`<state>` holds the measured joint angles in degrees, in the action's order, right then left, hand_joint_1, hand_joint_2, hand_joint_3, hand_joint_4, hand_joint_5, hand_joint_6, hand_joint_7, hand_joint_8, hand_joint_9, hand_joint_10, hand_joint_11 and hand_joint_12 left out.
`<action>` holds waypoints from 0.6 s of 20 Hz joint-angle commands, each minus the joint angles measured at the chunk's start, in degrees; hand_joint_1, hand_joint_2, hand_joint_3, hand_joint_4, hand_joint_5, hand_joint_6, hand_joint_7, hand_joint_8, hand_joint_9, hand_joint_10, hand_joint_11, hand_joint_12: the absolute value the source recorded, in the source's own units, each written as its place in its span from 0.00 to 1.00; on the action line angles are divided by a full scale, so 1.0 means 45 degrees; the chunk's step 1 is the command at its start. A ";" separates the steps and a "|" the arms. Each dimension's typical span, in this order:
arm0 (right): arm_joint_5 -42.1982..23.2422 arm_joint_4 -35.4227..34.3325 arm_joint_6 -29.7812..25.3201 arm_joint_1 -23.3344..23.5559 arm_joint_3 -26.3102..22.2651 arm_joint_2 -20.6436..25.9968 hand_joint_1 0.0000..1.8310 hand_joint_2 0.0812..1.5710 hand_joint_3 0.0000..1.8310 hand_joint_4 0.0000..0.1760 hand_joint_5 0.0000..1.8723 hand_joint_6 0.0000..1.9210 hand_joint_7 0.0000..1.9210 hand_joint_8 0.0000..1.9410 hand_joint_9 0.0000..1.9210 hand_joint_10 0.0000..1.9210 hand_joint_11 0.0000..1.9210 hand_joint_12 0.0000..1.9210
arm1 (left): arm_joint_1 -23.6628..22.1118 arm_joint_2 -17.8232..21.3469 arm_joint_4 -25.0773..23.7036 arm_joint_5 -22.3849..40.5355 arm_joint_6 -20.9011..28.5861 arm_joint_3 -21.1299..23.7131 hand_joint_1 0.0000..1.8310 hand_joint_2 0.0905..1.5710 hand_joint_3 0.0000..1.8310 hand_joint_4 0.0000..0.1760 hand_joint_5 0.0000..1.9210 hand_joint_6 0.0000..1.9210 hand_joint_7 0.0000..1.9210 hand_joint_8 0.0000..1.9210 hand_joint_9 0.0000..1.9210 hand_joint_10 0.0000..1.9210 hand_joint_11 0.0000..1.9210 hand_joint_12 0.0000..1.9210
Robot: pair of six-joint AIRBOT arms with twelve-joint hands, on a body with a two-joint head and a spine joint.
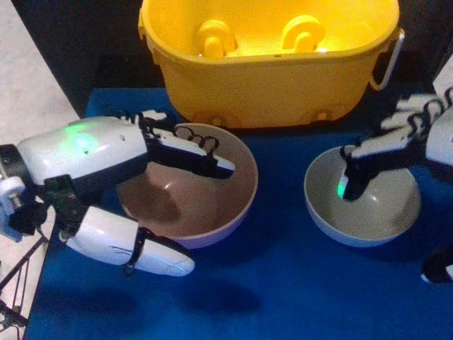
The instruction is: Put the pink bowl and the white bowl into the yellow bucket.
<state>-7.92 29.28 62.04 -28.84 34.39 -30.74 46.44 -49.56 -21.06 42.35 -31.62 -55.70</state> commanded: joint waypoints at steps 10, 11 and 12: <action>-0.1198 -0.0875 0.0038 -0.0764 0.1409 -0.1638 0.31 0.58 0.01 0.00 0.27 0.23 0.33 0.05 0.18 0.36 0.05 0.79 | 0.0021 -0.0805 0.0453 0.1001 0.0108 -0.0765 0.37 0.60 0.00 0.00 0.26 0.00 0.28 0.00 0.22 0.13 0.00 0.83; -0.1198 -0.1011 0.0038 -0.1024 0.1667 -0.1947 0.34 0.57 0.00 0.00 0.28 0.21 0.33 0.03 0.20 0.33 0.07 0.76 | 0.0083 -0.0931 0.0482 0.0955 0.0110 -0.0863 0.35 0.60 0.00 0.00 0.25 0.00 0.27 0.00 0.20 0.14 0.00 0.83; -0.1198 -0.1034 0.0038 -0.1078 0.1716 -0.1996 0.34 0.57 0.00 0.00 0.28 0.21 0.33 0.03 0.20 0.33 0.07 0.76 | 0.0095 -0.0958 0.0487 0.0948 0.0110 -0.0882 0.35 0.60 0.00 0.00 0.25 0.00 0.27 0.00 0.20 0.14 0.00 0.83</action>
<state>-7.73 25.23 62.22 -34.59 42.11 -40.03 47.31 -53.49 -19.94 40.36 -31.51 -59.55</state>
